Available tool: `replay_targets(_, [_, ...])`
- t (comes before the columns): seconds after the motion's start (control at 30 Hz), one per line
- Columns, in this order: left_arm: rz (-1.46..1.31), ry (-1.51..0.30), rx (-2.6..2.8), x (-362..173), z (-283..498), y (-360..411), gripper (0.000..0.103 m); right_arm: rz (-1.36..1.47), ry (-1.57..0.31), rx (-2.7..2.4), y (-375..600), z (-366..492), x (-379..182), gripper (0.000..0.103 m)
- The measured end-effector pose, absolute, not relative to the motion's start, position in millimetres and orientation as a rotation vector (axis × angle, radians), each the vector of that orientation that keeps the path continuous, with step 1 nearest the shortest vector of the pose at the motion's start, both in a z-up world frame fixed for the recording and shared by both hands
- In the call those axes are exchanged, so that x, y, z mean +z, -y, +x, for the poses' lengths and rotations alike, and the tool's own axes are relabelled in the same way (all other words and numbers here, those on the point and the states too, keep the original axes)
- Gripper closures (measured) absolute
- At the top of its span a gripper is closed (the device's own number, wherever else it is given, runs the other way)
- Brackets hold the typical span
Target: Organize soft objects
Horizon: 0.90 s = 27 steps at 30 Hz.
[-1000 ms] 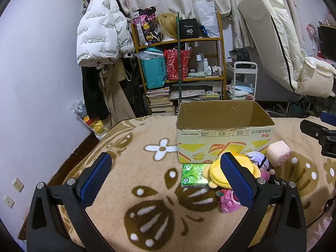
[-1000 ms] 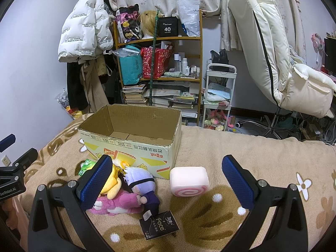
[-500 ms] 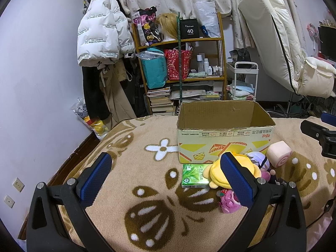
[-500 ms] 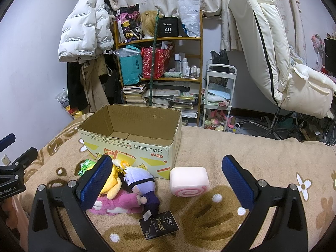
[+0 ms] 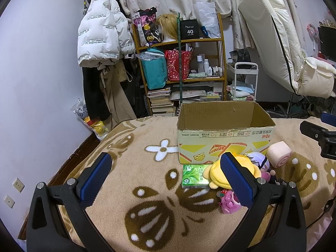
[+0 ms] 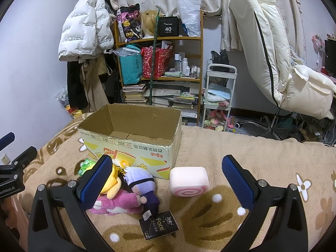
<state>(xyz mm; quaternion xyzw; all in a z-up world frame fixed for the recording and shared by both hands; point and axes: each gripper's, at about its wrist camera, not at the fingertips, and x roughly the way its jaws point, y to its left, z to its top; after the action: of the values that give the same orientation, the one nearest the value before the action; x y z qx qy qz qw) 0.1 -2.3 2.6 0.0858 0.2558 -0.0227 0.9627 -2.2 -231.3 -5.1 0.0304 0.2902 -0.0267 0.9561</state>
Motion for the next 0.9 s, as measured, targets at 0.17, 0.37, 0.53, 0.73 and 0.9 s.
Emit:
replay_targets(0.17, [0.173, -0.517, -0.046, 2, 0, 2, 0.001, 0.061, -0.589, -0.054, 231, -2, -5, 0.000])
replay_targets(0.37, [0.174, -0.517, -0.046, 2, 0, 2, 0.001, 0.061, -0.589, -0.054, 231, -2, -4, 0.000])
replay_targets(0.53, [0.174, -0.518, -0.046, 2, 0, 2, 0.001, 0.064, -0.590, -0.055, 231, -2, -4, 0.000])
replay_targets(0.73, [0.172, -0.521, -0.065, 5, 3, 4, 0.001, 0.068, -0.591, -0.054, 229, -1, -2, 0.000])
replay_targets(0.9, [0.157, -0.529, -0.079, 2, 13, 7, 0.001, 0.101, -0.594, -0.040, 237, 9, -6, 0.000])
